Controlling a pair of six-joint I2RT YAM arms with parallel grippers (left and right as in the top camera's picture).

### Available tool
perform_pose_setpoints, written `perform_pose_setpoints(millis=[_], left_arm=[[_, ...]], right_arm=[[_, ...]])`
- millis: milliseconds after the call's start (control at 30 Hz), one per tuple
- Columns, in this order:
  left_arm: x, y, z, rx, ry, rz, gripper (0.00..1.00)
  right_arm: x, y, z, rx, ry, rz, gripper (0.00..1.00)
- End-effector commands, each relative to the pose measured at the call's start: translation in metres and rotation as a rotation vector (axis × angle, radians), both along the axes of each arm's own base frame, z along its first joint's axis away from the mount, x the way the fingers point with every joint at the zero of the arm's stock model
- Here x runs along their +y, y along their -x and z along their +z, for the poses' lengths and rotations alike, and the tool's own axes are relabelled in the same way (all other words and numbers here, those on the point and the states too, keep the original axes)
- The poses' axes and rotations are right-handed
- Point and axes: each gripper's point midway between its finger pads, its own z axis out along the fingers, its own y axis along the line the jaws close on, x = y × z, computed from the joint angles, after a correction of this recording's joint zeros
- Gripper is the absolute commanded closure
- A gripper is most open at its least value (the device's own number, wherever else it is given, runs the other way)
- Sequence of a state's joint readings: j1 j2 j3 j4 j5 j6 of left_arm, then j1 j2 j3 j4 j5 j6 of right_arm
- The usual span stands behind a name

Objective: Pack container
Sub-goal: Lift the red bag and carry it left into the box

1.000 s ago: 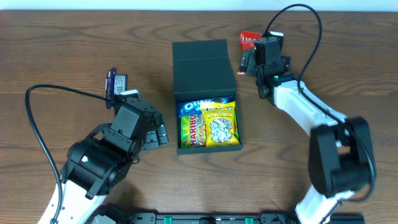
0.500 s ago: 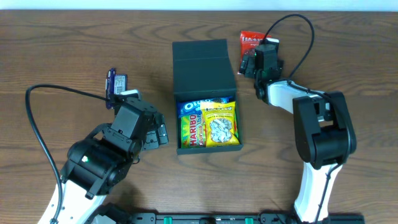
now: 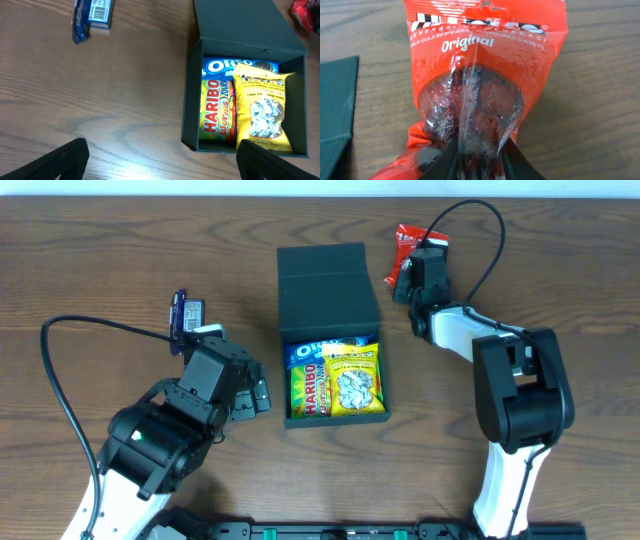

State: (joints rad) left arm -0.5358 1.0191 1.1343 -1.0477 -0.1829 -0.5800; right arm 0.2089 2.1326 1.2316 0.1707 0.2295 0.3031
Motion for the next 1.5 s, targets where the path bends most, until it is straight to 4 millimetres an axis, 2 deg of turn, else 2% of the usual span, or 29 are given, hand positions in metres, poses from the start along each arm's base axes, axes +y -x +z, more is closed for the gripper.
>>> perform_pose_setpoints(millis=[0, 200, 300, 467, 567, 700, 900, 1067, 1233, 1467], left_arm=[[-0.001, -0.002, 0.007, -0.013, 0.014, 0.009, 0.05], [-0.001, -0.002, 0.007, -0.013, 0.014, 0.009, 0.05], [-0.001, -0.002, 0.007, -0.013, 0.014, 0.009, 0.05], [-0.001, -0.002, 0.007, -0.013, 0.014, 0.009, 0.05], [-0.001, -0.002, 0.007, -0.013, 0.014, 0.009, 0.05], [-0.001, -0.002, 0.007, -0.013, 0.014, 0.009, 0.05], [-0.001, -0.002, 0.007, -0.013, 0.014, 0.009, 0.05], [-0.001, -0.002, 0.007, -0.013, 0.014, 0.009, 0.05], [-0.001, -0.002, 0.007, -0.013, 0.014, 0.009, 0.05], [-0.001, -0.002, 0.007, -0.013, 0.014, 0.008, 0.05]], right_arm=[[-0.005, 0.011, 0.005, 0.037, 0.012, -0.003, 0.99], [-0.003, 0.027, 0.071, 0.008, 0.006, 0.008, 0.99], [0.001, 0.044, 0.109, -0.004, -0.005, 0.027, 0.99], [0.018, 0.078, 0.166, -0.032, -0.048, 0.101, 0.99], [0.027, 0.099, 0.193, -0.052, -0.062, 0.138, 0.98], [0.04, 0.127, 0.217, -0.06, -0.068, 0.183, 0.99], [0.058, 0.172, 0.238, -0.04, -0.114, 0.225, 0.99], [0.073, 0.201, 0.243, -0.008, -0.148, 0.261, 0.98], [0.111, 0.222, 0.235, 0.051, -0.205, 0.388, 0.98], [0.148, 0.238, 0.212, 0.144, -0.257, 0.408, 0.98]])
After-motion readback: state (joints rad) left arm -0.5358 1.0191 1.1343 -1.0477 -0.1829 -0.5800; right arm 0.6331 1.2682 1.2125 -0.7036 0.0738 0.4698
